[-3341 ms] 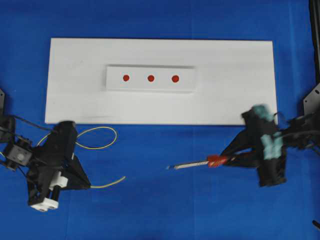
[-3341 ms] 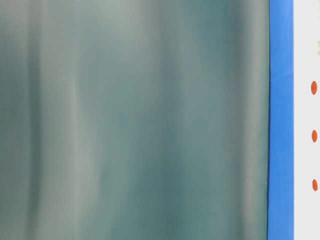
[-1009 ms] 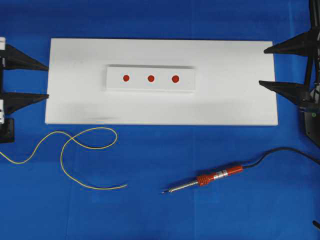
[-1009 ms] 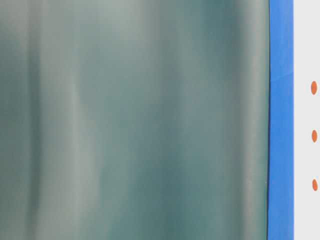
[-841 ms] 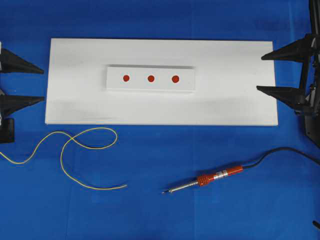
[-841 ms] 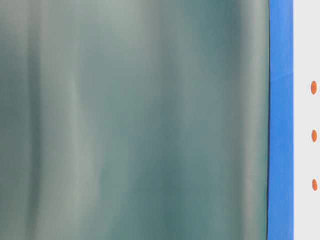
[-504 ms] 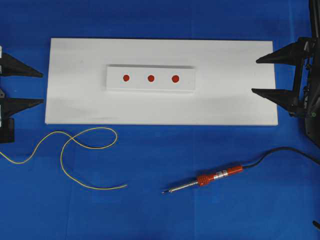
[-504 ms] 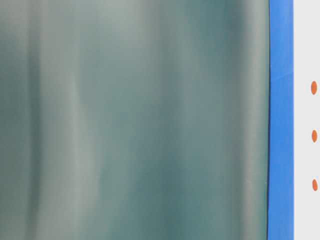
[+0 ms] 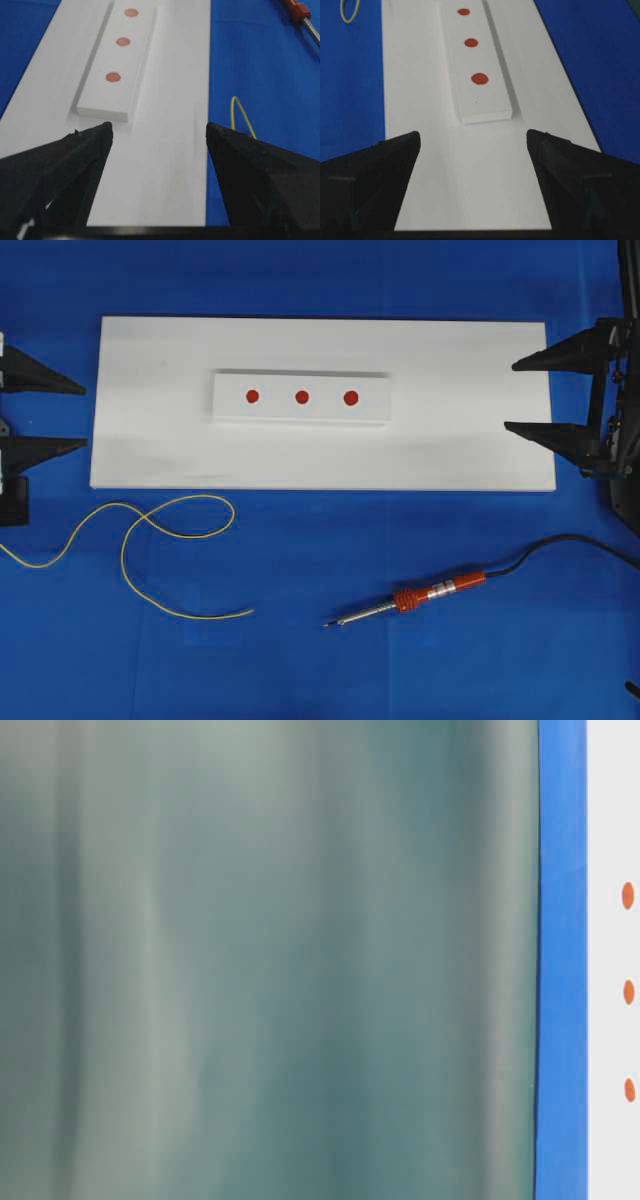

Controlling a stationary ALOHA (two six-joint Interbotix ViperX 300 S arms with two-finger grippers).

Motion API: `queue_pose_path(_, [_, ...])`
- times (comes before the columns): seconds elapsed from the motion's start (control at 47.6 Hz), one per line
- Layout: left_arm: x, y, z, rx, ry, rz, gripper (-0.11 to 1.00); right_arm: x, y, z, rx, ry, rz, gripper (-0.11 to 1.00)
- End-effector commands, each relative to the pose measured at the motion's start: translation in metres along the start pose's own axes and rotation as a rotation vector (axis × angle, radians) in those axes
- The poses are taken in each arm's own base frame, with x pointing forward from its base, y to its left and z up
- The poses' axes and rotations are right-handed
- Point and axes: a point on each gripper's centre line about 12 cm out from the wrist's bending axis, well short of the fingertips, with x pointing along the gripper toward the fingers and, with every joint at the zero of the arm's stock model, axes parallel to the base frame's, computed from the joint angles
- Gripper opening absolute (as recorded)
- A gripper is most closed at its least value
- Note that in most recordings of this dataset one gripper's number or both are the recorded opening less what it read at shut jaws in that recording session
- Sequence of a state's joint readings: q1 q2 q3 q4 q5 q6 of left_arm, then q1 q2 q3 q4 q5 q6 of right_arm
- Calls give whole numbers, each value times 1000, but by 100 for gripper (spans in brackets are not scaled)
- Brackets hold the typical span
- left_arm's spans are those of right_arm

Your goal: Touch the tip of the soldering iron to the tip of the solder at the mark.

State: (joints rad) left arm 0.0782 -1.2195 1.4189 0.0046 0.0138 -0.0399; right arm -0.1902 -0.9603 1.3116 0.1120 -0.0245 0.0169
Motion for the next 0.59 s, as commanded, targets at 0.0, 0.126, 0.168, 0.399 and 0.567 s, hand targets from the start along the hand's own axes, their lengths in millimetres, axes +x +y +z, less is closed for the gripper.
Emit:
queue_pose_path(0.0, [1,0,4,-1,-9,3,71,0,2,8,1,-22,8,81])
queue_pose_path(0.126, [1,1,4,-1,-9,4,71,0,3,8,0,-22,12,81])
queue_pose_path(0.168, [1,1,4,-1,-9,4,71,0,3,8,-1,-21,14,81])
queue_pose_path(0.399, [1,0,4,-1,-9,3,71,0,3,8,-1,-20,15,81])
queue_pose_path(0.567, [1,0,4,-2,-9,3,71,0,3,7,-1,-18,15,81])
